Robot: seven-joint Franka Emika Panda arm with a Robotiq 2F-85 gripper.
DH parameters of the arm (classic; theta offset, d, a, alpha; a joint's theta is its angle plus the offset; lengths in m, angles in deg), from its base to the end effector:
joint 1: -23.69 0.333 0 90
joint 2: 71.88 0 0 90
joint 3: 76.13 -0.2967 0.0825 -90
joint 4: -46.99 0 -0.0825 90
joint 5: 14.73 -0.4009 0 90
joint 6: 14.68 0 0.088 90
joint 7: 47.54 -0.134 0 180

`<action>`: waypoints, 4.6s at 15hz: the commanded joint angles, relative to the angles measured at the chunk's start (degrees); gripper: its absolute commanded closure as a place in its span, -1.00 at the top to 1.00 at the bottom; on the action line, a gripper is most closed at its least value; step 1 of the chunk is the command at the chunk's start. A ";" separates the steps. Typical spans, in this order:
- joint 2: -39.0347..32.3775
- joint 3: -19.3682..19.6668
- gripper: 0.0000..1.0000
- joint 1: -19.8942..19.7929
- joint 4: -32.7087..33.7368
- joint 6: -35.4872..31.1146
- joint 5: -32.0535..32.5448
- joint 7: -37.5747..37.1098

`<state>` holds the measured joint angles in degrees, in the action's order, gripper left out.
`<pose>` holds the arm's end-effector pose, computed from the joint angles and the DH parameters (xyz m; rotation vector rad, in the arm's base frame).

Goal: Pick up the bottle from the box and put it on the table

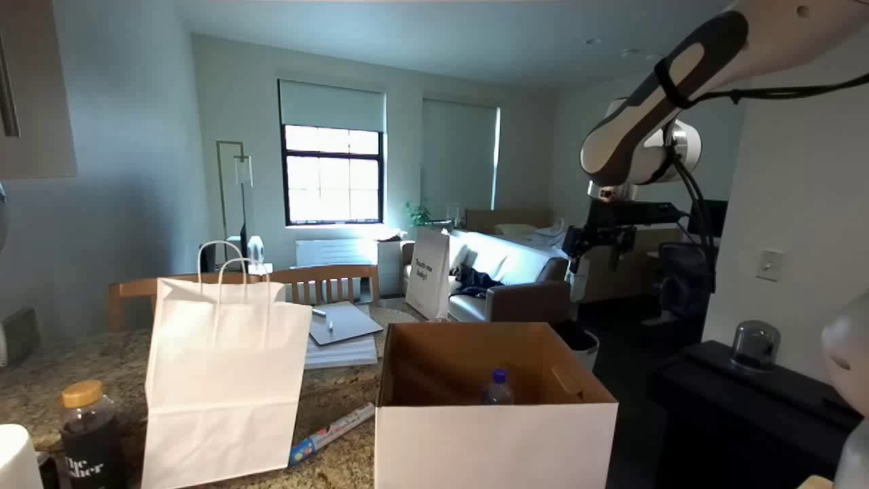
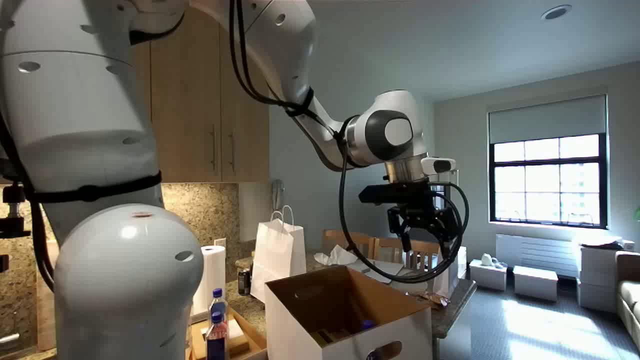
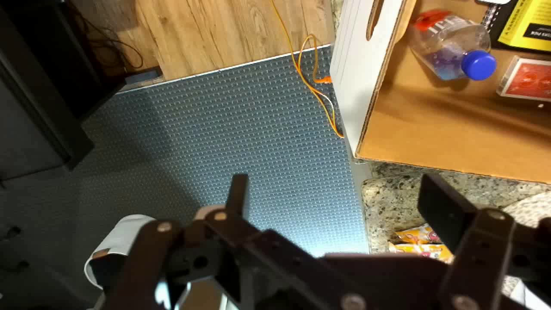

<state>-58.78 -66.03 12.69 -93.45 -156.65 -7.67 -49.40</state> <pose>0.4673 -0.1806 0.3540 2.9930 -0.4735 0.3683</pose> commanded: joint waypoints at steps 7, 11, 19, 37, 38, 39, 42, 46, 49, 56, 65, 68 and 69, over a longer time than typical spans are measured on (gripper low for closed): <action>0.22 -0.58 1.00 -0.34 0.10 0.02 0.46 -0.56; -0.16 -4.01 1.00 -0.07 1.35 -2.24 5.33 -4.73; -5.28 -14.33 1.00 4.08 3.68 -5.25 18.95 -18.25; -27.83 -10.51 1.00 10.78 12.65 -4.07 3.99 0.79; -28.57 -10.45 1.00 10.87 13.19 -4.07 3.98 0.80; -28.78 -10.41 1.00 10.92 13.32 -4.07 3.98 0.80; -29.87 -9.99 1.00 11.46 14.15 -3.31 4.69 -0.50; -32.38 -8.70 1.00 12.97 15.74 -2.48 5.85 -2.07; -34.76 -8.26 1.00 13.53 17.17 -2.72 5.20 -2.58; -41.49 -5.63 1.00 16.51 22.67 -2.98 6.54 -7.04; -46.85 -3.71 1.00 20.06 28.01 6.50 7.38 -9.21; -46.83 -3.56 1.00 20.34 27.82 8.02 8.24 -9.78; -46.87 -3.57 1.00 20.34 27.89 8.52 8.59 -9.97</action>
<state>-105.66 -70.21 32.37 -65.74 -150.18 -0.96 -57.18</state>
